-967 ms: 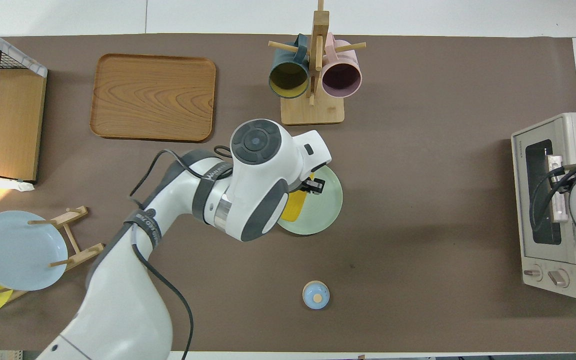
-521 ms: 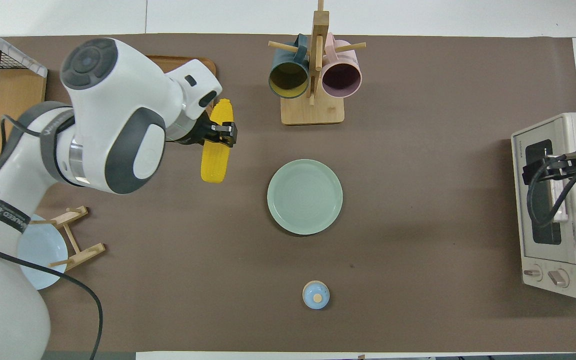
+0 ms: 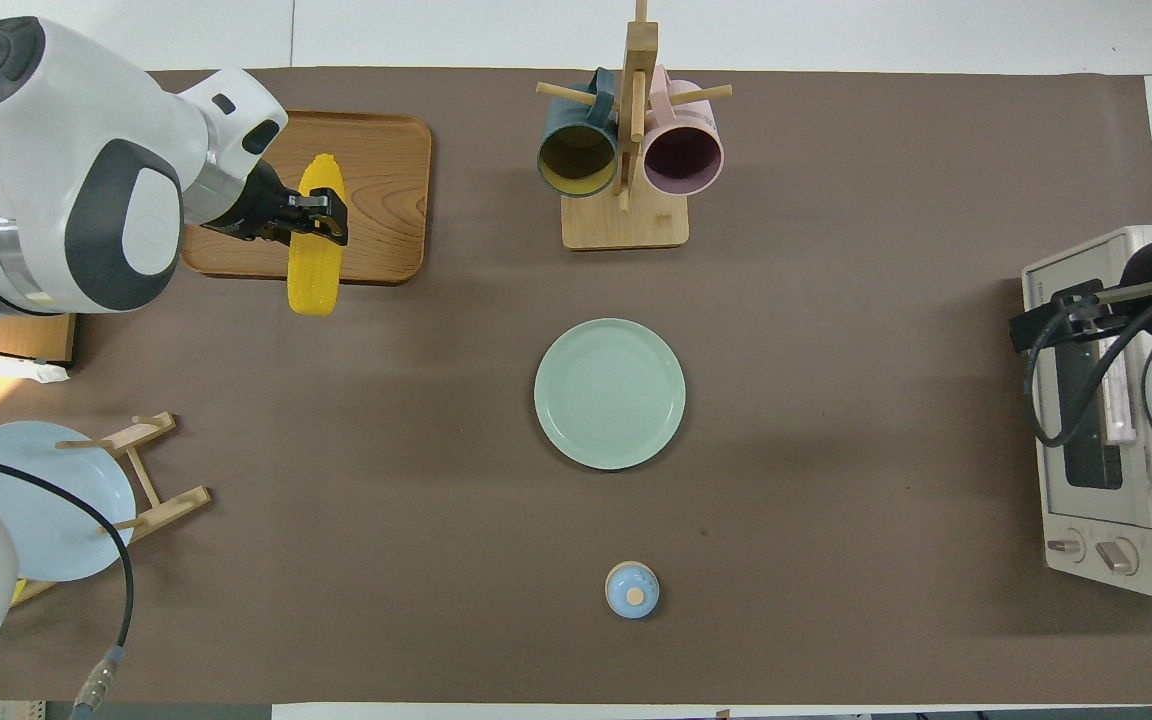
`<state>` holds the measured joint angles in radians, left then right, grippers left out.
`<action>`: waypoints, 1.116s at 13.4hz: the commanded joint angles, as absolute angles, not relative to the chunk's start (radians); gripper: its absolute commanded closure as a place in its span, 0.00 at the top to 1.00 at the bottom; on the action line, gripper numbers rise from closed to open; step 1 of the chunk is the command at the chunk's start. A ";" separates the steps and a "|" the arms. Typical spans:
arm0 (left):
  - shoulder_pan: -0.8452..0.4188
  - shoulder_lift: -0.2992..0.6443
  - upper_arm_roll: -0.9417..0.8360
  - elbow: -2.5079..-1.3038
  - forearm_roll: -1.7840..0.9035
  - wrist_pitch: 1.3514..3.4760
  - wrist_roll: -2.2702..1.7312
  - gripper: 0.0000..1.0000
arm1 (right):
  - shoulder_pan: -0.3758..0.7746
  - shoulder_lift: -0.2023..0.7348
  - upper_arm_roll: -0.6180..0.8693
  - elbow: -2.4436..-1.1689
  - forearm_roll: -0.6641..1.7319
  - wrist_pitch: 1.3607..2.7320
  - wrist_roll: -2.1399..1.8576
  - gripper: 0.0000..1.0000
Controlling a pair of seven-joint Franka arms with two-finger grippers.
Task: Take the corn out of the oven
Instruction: 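Carry the corn with the left gripper onto the wooden tray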
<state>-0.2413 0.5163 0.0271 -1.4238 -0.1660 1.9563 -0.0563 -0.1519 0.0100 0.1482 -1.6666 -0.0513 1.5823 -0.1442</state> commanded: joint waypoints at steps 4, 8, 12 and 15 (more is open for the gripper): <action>-0.178 0.742 0.025 -1.215 -0.086 2.042 -0.064 0.00 | -0.124 0.046 0.152 -1.603 -0.021 1.540 -0.081 1.00; -0.176 0.770 0.025 -1.216 -0.075 2.069 -0.066 0.00 | -0.123 0.037 0.149 -1.605 -0.014 1.539 -0.081 1.00; -0.176 0.769 0.025 -1.223 -0.074 2.072 -0.064 0.73 | -0.029 0.034 0.058 -1.618 -0.017 1.529 -0.081 1.00; -0.173 0.753 0.026 -1.221 -0.077 2.051 -0.063 1.00 | -0.034 0.031 0.057 -1.624 -0.017 1.508 -0.081 1.00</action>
